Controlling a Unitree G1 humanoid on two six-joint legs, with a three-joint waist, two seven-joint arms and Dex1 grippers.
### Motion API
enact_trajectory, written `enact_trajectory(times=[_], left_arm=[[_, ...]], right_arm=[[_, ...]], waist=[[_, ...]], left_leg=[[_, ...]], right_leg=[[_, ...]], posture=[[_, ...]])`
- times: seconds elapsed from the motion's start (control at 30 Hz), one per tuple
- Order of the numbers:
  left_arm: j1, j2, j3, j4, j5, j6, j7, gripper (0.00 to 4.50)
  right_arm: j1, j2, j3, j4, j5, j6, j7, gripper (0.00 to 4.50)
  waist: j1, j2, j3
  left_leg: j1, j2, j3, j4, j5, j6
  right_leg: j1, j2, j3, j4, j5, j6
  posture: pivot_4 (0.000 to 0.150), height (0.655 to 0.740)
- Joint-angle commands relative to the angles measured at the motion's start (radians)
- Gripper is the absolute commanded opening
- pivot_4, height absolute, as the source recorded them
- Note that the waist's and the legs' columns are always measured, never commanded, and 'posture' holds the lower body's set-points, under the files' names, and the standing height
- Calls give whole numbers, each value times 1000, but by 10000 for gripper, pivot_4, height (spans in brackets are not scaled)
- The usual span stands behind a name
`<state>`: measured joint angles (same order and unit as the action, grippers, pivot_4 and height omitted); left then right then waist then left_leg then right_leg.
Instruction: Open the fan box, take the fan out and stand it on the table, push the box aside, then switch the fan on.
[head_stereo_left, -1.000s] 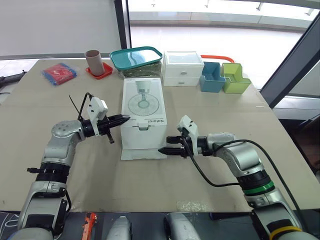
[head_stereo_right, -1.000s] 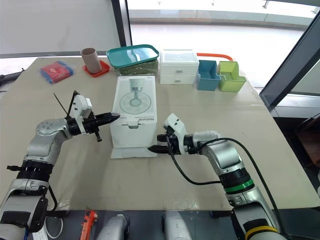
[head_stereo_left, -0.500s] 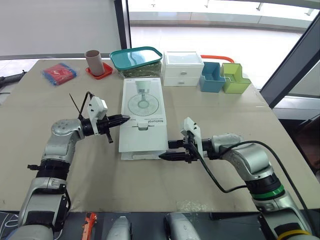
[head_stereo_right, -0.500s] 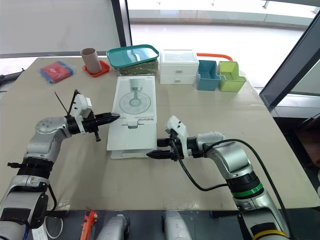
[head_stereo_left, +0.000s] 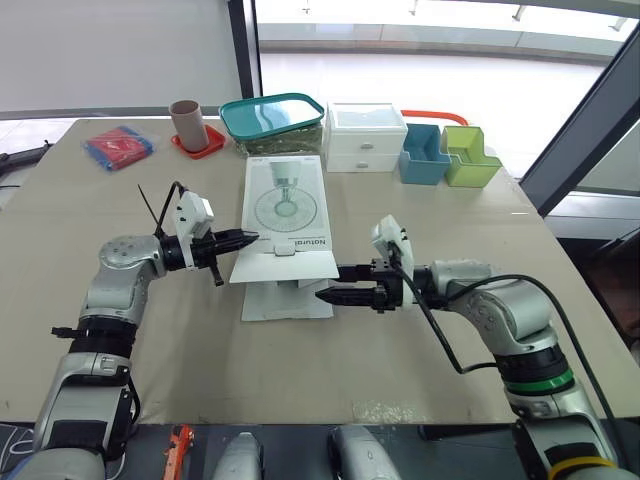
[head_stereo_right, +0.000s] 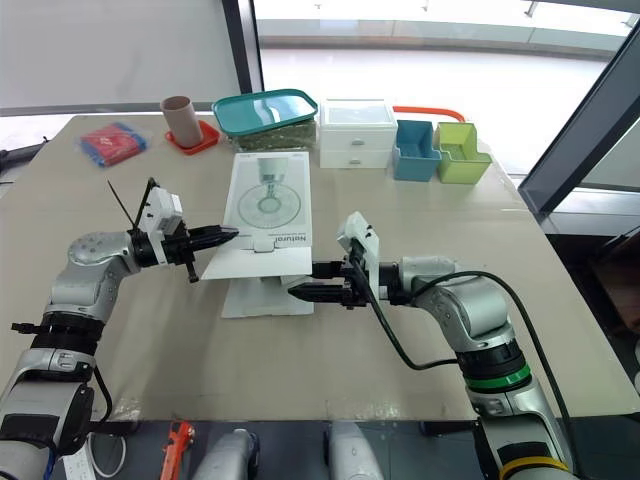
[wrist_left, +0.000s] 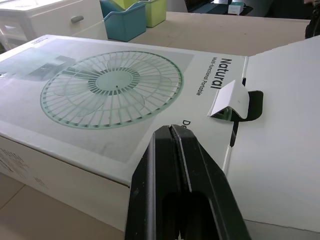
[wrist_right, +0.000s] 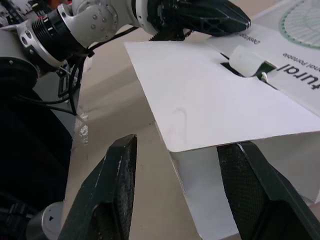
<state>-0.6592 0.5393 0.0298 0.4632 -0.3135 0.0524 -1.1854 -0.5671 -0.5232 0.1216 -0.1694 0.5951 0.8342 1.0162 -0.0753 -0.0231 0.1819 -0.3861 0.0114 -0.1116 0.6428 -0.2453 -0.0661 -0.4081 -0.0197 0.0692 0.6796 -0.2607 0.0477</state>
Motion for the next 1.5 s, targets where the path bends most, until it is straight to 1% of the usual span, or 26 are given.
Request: enact_trajectory(times=[0.03,0.13,0.27,0.53,0.7,0.87,1.03,1.17,1.23,1.37,1.5], left_arm=[[6,22,6,-20,5,8,-3,0],[8,25,7,-25,5,10,1,0],[13,34,25,-41,-5,19,12,0],[50,54,110,-124,-80,83,68,0],[129,73,138,-252,-125,148,75,0],[203,119,162,-401,-200,244,60,0],[239,155,182,-467,-251,300,52,0],[212,136,167,-475,-264,309,77,0],[180,110,135,-443,-232,283,97,0],[91,36,54,-322,-141,222,130,0],[34,4,20,-226,-84,173,146,0]], right_arm=[[-40,12,-55,-35,58,9,-9,24925],[-63,33,-81,-14,87,12,-22,24925],[-84,54,-74,15,74,-1,-39,24925],[-127,100,-85,89,68,-15,-79,24925],[-159,130,-99,151,61,-20,-121,24925],[-192,164,-117,203,66,-8,-163,24925],[-197,181,-97,228,41,-21,-180,24925],[-191,183,-93,225,33,-22,-174,24925],[-190,181,-92,225,28,-24,-171,24925],[-185,175,-86,228,10,-29,-176,24925],[-177,175,-85,217,3,-28,-175,24925]], waist=[[0,0,0],[0,0,0],[0,0,0],[-1,0,0],[-3,0,0],[-1,0,0],[-1,0,0],[-1,0,0],[-1,0,0],[3,0,0],[0,0,0]], left_leg=[[0,0,0,0,0,0],[0,0,0,0,0,0],[0,0,0,0,0,0],[-1,0,0,0,0,0],[-1,0,0,-1,0,0],[-1,0,-1,-1,0,0],[-1,1,0,-1,0,0],[-1,0,0,-1,0,0],[-1,1,0,-1,0,0],[-1,0,-1,-1,0,0],[-1,0,0,-1,0,0]], right_leg=[[0,0,0,0,0,0],[0,0,0,0,0,0],[0,0,0,0,0,0],[-1,0,0,0,0,0],[-1,0,0,0,0,0],[-2,0,-1,0,0,0],[-2,0,-1,0,0,0],[-1,0,-1,0,0,0],[-2,0,-1,0,0,0],[-1,-1,-1,0,0,0],[-2,0,-1,-1,0,0]], posture=[[1500,7400],[1500,7400],[1500,7400],[1500,7400],[1500,7400],[1500,7400],[1500,7400],[1500,7400],[1500,7400],[1500,7400],[1500,7400]])
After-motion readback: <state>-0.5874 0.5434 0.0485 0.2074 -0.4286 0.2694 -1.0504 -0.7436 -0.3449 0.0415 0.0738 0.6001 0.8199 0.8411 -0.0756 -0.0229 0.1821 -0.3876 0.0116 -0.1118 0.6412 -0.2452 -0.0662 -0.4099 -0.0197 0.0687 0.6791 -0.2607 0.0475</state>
